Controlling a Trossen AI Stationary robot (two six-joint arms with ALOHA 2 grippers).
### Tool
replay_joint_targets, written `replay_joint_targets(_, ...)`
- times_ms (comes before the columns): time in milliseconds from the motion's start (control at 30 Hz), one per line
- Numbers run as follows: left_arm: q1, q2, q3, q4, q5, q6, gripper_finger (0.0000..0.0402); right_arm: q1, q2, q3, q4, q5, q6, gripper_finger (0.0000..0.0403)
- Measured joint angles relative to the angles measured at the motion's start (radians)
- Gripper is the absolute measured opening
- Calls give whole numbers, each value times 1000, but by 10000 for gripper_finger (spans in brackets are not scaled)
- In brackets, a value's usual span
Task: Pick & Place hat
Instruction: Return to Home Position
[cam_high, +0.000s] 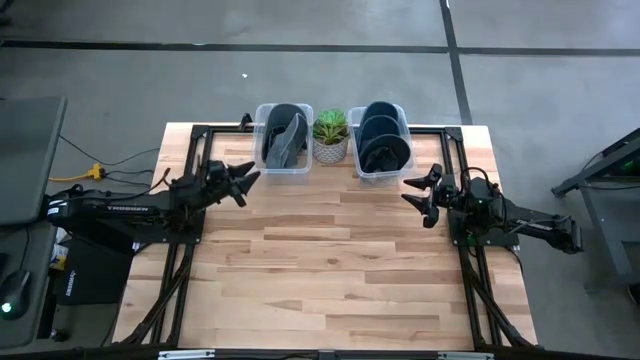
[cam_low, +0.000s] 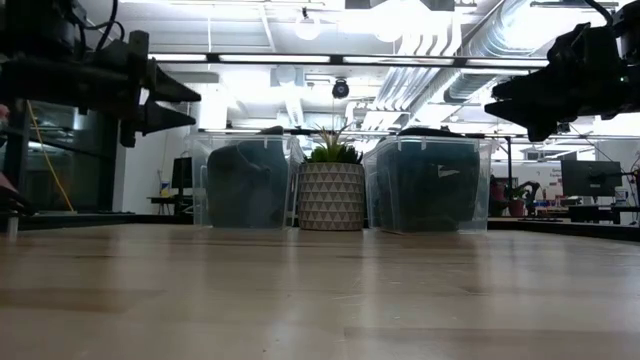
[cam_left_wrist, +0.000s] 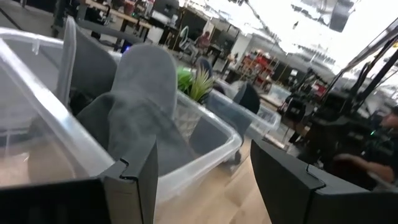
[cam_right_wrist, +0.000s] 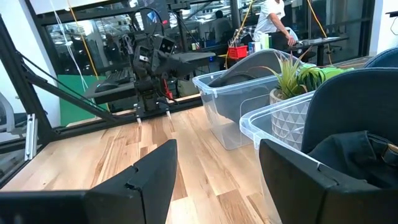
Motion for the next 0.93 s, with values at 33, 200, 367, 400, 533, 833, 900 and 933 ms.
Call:
replay_joint_targets(33,0,0,0,-14,0,0,200,0,0,0,0,0,0,222)
replay_joint_targets(200,0,0,0,-79,0,1,200,0,0,0,0,-1,0,222)
replay_joint_targets(367,0,-1,0,-107,0,3,200,0,0,0,0,-1,0,222)
replay_joint_targets(400,0,-1,0,-108,0,3,200,0,0,0,0,-1,0,222)
replay_joint_targets(533,0,-1,0,-106,0,3,200,0,0,0,0,-1,0,222)
replay_joint_targets(833,0,-1,0,-107,0,1,200,0,0,0,0,-1,0,222)
replay_joint_targets(900,0,-1,0,-108,0,1,200,0,0,0,0,-1,0,222)
replay_joint_targets(933,0,0,0,-108,0,1,200,0,0,0,0,-1,0,222)
